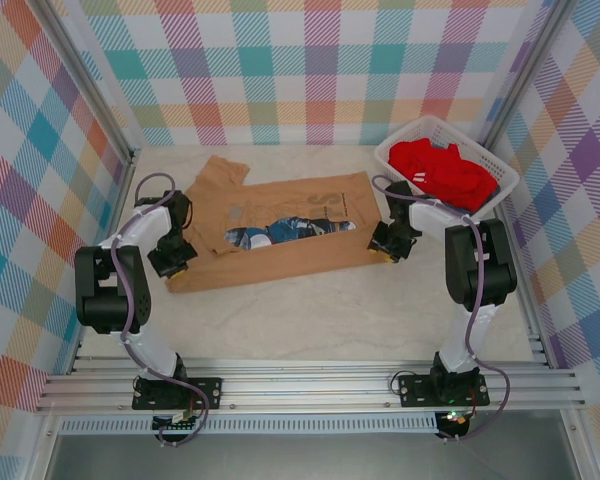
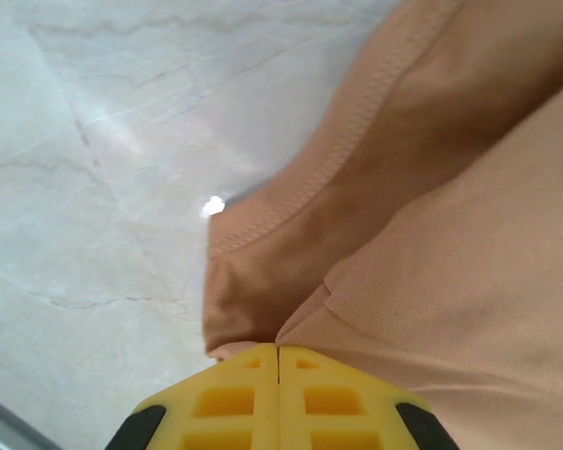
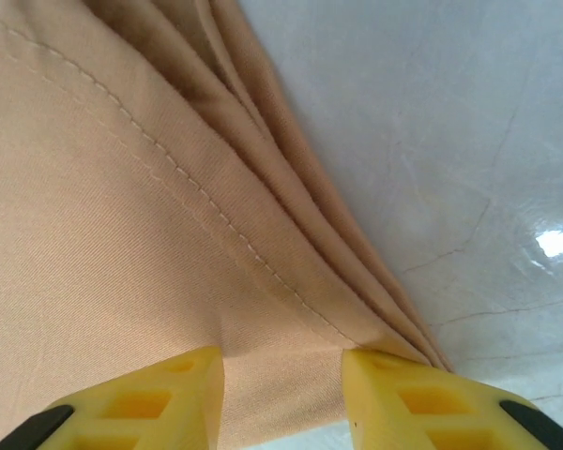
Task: Fold and stack the t-shirts
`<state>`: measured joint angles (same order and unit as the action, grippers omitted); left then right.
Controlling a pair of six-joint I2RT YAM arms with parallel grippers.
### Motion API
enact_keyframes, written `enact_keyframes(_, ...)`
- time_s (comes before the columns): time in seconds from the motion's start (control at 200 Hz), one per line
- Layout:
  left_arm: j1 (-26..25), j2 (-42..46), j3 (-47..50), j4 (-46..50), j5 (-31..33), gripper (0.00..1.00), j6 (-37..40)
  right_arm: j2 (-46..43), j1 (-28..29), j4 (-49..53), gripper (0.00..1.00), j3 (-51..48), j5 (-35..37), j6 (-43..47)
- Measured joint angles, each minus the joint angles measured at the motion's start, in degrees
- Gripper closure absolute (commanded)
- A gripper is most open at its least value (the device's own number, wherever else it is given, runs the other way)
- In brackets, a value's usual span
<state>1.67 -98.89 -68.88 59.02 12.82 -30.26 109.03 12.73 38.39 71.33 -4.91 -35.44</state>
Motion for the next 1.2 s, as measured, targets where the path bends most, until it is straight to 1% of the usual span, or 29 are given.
enact_keyframes(0.07,0.74,-0.22,-0.66,0.87,0.2,1.0,0.35,0.02,0.0,0.13,0.61,0.0,0.13,0.42)
enact_keyframes(0.105,0.9,-0.63,-1.31,1.27,0.22,0.97,0.57,0.02,0.0,0.17,0.61,0.02,0.22,0.46)
enact_keyframes(0.15,0.94,-1.53,-2.47,1.73,0.26,0.89,0.79,0.02,0.0,0.2,0.61,0.02,0.24,0.61)
enact_keyframes(0.18,0.94,-2.14,-3.1,1.95,0.33,0.8,0.98,0.02,0.0,0.22,0.61,0.02,0.24,0.66)
enact_keyframes(0.21,0.94,-2.75,-3.54,2.12,0.44,0.69,1.14,0.02,0.0,0.22,0.61,0.02,0.22,0.76)
enact_keyframes(0.235,0.94,-3.1,-3.65,2.19,0.63,0.65,1.25,0.02,0.0,0.22,0.6,0.02,0.22,0.83)
enact_keyframes(0.265,0.98,-3.34,-3.65,2.36,0.92,0.63,1.11,0.02,0.0,0.22,0.6,0.02,0.22,0.87)
enact_keyframes(0.43,1.01,-2.78,-3.39,3.45,2.58,0.6,0.17,0.0,0.0,0.39,0.59,0.15,0.17,1.49)
enact_keyframes(0.495,1.01,-0.81,-2.16,3.48,2.62,0.62,-0.9,-0.13,0.0,0.72,0.58,0.26,0.24,1.66)
enact_keyframes(0.63,0.98,6.95,2.8,3.48,-1.22,0.62,-4.57,-1.77,-0.02,2.03,0.58,0.26,0.48,1.68)
enact_keyframes(0.7,0.98,8.85,5.22,2.95,-3.67,0.63,-5.99,-2.84,-0.02,2.25,0.58,0.26,0.42,1.68)
enact_keyframes(0.815,0.98,7.74,8.41,0.09,-8.66,0.67,-7.56,-3.41,-0.02,2.12,0.6,0.26,0.09,1.68)
enact_keyframes(0.905,0.98,5.68,8.66,-1.88,-10.73,0.69,-8.5,-3.41,-0.02,1.62,0.61,0.26,-0.5,1.73)
enact_keyframes(1.035,0.98,3.96,8.66,-4.44,-11.3,0.7,-10.21,-3.04,-0.02,1.09,0.62,0.52,-1.57,1.95)
enact_keyframes(1.2,1.05,3.69,9.05,-6.6,-9.99,0.71,-12.72,-0.35,-0.02,0.61,0.63,2.29,-1.7,2.08)
